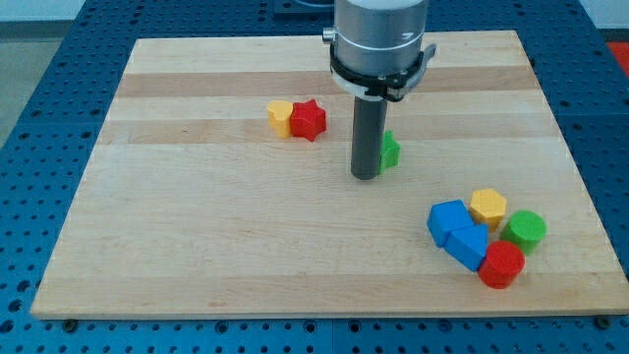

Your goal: Push the green star towards top right

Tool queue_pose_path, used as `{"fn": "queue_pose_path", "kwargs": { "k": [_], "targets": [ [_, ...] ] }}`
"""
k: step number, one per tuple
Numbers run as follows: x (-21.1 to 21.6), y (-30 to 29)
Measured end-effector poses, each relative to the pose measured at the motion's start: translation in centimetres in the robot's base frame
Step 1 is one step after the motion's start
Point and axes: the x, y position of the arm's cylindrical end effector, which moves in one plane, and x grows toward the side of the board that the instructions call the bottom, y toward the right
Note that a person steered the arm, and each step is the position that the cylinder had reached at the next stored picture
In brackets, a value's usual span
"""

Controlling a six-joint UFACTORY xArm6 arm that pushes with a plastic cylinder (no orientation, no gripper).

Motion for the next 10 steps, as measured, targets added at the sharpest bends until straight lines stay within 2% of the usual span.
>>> {"fn": "queue_pose_path", "kwargs": {
  "k": [4,5,6,7,9,10],
  "targets": [
    [-2.7,6.5],
    [-2.8,5.9],
    [-3.0,2.9],
    [-4.6,2.3],
    [-7.7,4.1],
    [-7.6,4.1]
  ]
}}
